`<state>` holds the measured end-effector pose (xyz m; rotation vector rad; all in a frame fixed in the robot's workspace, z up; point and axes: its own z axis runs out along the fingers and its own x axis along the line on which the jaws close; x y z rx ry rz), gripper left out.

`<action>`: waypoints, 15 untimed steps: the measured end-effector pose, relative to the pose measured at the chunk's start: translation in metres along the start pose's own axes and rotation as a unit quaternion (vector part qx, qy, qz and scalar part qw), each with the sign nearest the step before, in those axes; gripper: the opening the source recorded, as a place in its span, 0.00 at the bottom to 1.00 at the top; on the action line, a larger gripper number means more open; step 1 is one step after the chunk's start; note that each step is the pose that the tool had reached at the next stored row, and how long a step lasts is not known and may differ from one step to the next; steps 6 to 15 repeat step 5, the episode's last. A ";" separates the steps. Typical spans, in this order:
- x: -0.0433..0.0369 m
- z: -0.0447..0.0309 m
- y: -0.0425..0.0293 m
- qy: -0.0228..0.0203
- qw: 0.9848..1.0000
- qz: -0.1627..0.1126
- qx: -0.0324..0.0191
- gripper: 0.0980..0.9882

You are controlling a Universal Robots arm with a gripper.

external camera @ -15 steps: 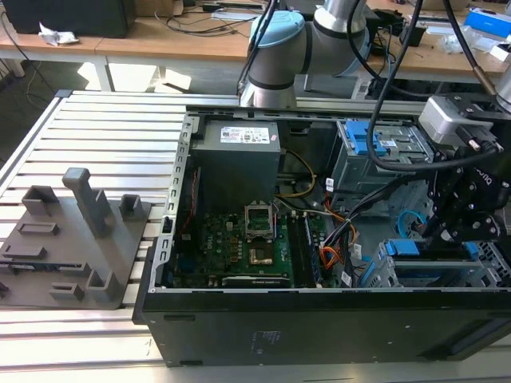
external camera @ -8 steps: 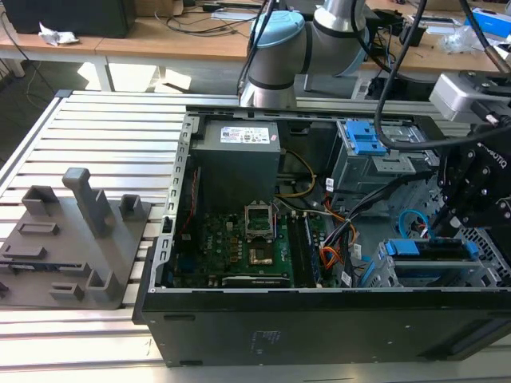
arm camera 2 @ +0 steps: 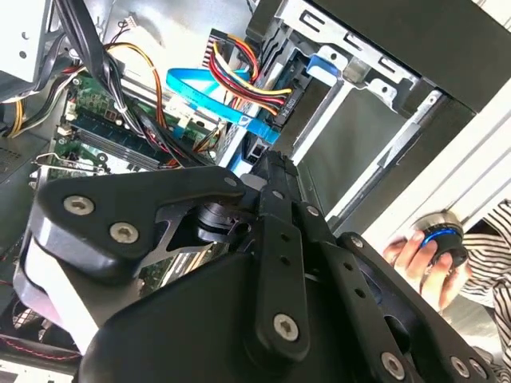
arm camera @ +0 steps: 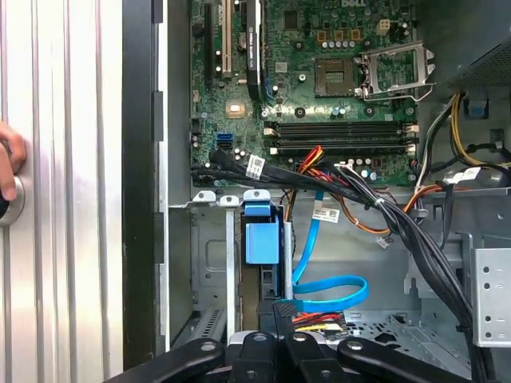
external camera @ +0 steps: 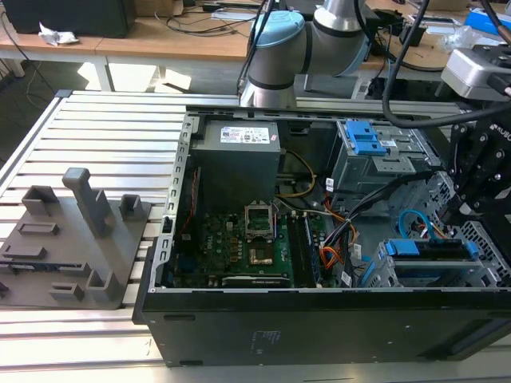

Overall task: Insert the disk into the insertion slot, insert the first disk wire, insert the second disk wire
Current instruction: 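Insert the second disk wire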

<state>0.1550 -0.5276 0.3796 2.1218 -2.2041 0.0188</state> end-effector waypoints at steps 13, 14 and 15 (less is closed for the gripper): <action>0.0000 -0.0001 0.0000 0.000 1.000 0.000 0.000 0.01; 0.0000 -0.0001 0.0000 0.000 1.000 0.000 0.000 0.01; 0.0000 -0.0001 0.0000 0.000 1.000 0.000 0.000 0.01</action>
